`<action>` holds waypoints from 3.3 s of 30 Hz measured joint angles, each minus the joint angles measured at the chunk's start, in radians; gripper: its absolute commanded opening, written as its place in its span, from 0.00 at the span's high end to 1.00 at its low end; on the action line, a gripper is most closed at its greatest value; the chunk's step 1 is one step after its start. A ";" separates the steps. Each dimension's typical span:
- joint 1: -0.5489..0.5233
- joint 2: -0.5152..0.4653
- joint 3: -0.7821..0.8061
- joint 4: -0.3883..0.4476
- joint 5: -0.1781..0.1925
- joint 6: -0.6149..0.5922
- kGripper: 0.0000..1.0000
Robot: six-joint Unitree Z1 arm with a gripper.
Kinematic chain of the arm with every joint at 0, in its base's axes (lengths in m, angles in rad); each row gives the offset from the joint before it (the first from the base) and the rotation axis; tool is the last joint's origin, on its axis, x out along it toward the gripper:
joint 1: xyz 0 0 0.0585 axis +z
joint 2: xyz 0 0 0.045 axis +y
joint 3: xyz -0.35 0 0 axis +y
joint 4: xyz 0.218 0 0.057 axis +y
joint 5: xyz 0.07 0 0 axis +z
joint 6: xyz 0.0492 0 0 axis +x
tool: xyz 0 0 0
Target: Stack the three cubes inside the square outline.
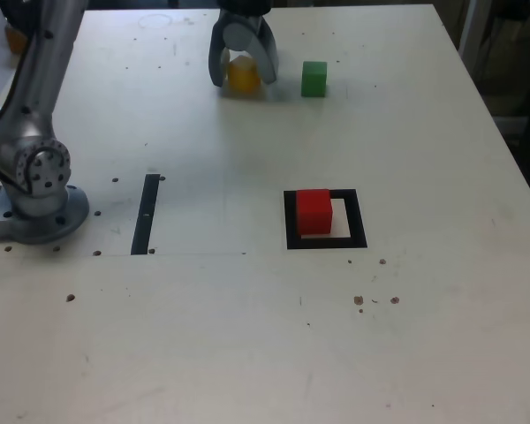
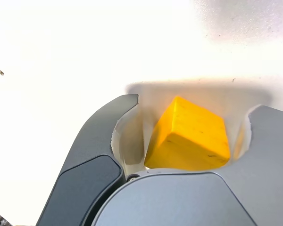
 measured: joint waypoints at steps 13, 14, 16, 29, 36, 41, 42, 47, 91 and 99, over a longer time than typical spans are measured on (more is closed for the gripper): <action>0.003 0.000 -0.001 -0.006 -0.014 0.000 0.67; 0.003 0.000 -0.001 -0.006 -0.017 -0.001 0.69; 0.003 -0.001 -0.001 -0.007 -0.022 -0.004 0.70; 0.004 -0.002 -0.003 -0.006 -0.042 -0.011 0.80; 0.004 -0.002 -0.008 0.006 -0.057 -0.011 0.84; 0.004 -0.023 -0.008 0.032 -0.068 -0.013 0.84; 0.004 -0.038 -0.008 0.039 -0.069 -0.016 0.84; -0.033 -0.135 -0.023 0.090 -0.065 -0.049 0.84; -0.890 -0.317 0.096 0.151 -0.118 -0.929 0.83; -0.894 -0.313 0.098 0.138 -0.122 -0.950 0.83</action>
